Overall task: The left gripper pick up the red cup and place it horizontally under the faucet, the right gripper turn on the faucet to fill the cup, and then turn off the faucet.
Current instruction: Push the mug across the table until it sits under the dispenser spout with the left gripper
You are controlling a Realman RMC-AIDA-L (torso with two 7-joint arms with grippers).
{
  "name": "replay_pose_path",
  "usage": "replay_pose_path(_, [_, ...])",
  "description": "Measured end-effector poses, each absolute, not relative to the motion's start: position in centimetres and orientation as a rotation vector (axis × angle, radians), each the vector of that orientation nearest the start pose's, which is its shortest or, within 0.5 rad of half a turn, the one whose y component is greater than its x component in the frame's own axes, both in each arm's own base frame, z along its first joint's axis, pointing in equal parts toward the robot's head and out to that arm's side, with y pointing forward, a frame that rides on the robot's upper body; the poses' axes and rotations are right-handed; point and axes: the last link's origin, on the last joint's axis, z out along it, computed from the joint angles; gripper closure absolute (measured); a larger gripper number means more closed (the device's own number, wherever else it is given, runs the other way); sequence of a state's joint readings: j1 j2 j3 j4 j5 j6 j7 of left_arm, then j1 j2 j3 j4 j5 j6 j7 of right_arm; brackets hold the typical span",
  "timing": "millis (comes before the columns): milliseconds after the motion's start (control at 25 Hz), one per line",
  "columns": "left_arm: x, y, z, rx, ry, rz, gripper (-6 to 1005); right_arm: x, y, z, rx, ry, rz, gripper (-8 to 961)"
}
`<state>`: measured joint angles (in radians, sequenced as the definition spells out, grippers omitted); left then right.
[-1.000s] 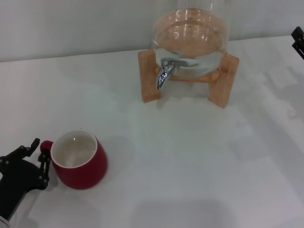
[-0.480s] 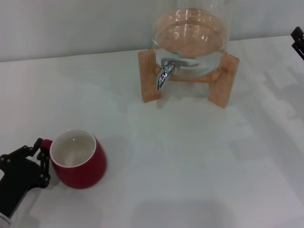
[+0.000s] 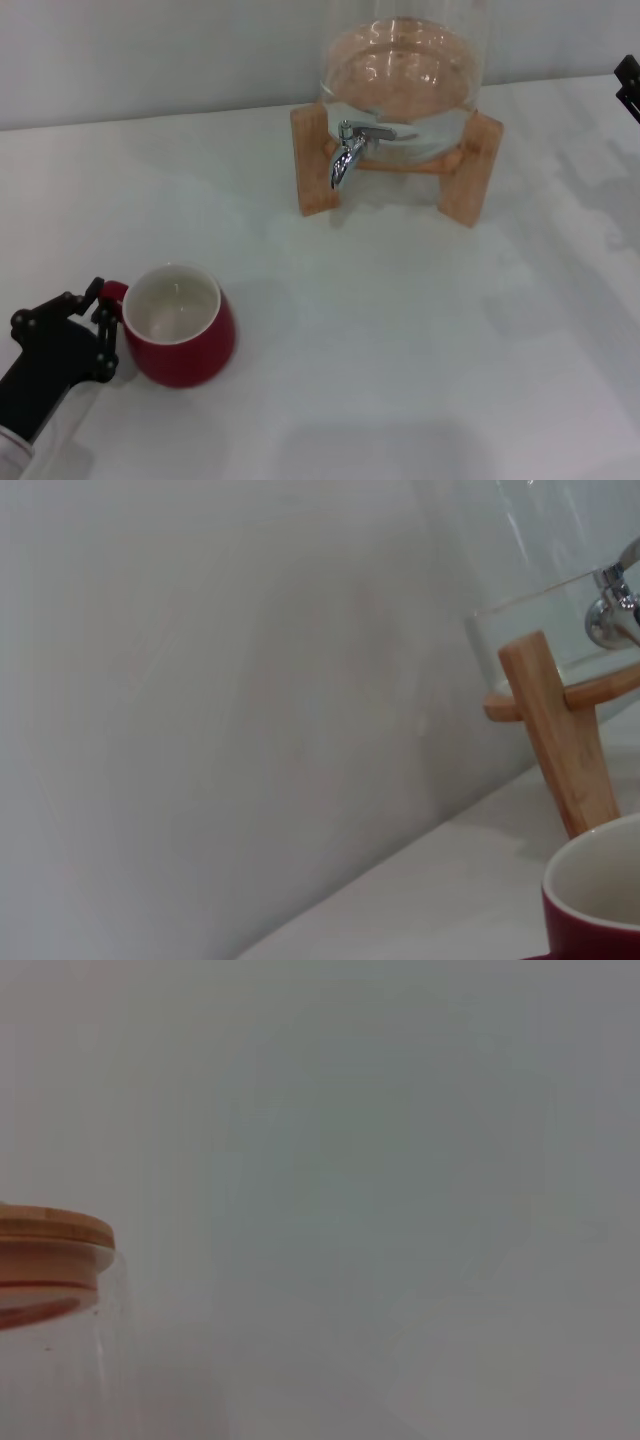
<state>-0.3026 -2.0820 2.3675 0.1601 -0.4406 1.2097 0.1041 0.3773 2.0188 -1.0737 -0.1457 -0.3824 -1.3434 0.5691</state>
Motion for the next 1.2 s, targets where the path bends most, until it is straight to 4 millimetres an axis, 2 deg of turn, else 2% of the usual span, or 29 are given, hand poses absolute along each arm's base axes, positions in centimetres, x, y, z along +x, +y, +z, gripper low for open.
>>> replay_pose_path(560, [-31.5, 28.5, -6.6, -2.030, -0.097, -0.501, 908, 35.0, 32.1, 6.4, -1.468, 0.572, 0.976, 126])
replay_pose_path(1200, [-29.0, 33.4, -7.0, -2.085, -0.136, -0.497, 908, 34.6, 32.2, 6.4, -1.479, 0.574, 1.010, 126])
